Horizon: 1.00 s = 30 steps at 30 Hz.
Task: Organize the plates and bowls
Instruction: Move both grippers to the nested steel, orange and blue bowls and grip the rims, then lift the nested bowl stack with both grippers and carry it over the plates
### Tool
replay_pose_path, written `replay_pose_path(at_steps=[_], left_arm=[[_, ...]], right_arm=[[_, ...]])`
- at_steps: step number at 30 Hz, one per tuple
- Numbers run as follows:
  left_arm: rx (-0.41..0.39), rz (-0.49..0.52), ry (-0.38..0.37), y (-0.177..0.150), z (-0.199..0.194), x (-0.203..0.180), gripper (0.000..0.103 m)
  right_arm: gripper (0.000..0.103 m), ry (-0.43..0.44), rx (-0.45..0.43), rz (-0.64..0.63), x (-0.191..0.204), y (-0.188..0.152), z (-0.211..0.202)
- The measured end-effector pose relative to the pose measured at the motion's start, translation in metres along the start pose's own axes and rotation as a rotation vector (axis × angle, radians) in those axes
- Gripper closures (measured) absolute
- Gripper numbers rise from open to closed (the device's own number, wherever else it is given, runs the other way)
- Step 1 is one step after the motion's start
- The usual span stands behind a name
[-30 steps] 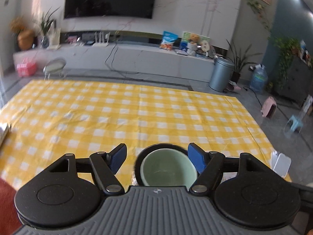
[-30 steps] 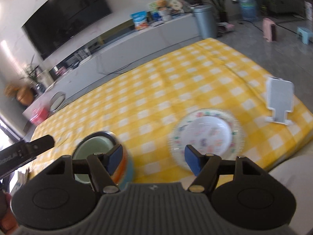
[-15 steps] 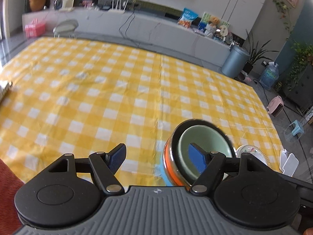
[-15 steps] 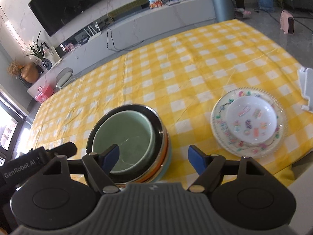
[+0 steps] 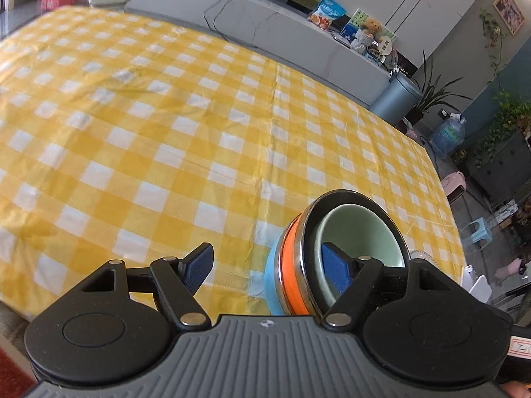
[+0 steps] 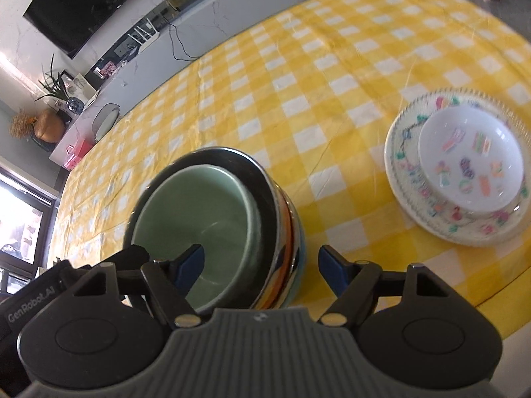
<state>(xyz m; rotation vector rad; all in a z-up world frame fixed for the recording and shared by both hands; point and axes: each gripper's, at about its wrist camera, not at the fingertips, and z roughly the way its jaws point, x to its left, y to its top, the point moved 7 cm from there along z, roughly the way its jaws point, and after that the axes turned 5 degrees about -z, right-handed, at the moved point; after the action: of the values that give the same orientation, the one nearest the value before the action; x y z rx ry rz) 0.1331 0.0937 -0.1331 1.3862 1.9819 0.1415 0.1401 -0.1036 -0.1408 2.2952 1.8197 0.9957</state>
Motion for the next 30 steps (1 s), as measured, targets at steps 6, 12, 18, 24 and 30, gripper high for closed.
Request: replay_pose_path(at_steps=[6,12,18,24,30], left_arm=[[0.071,-0.037,-0.042,-0.004,0.018,0.002,0.023],[0.130,-0.069,-0.065,-0.009,0.033,0.002,0.025],[0.176,-0.104,-0.096,-0.014,0.042,0.001,0.036],[0.167,-0.069,-0.097,-0.017,0.041,-0.007,0.046],[0.160,-0.077,-0.089,-0.016,0.040,-0.006,0.047]], right_arm=[[0.035,0.029,0.033,0.056,-0.008,0.000,0.016],[0.044,0.056,0.049,0.096,-0.015,0.002,0.019],[0.050,0.066,0.046,0.114,-0.018,0.003,0.017],[0.053,0.083,0.048,0.164,-0.024,0.002,0.015],[0.054,0.077,0.046,0.170,-0.023,0.000,0.014]])
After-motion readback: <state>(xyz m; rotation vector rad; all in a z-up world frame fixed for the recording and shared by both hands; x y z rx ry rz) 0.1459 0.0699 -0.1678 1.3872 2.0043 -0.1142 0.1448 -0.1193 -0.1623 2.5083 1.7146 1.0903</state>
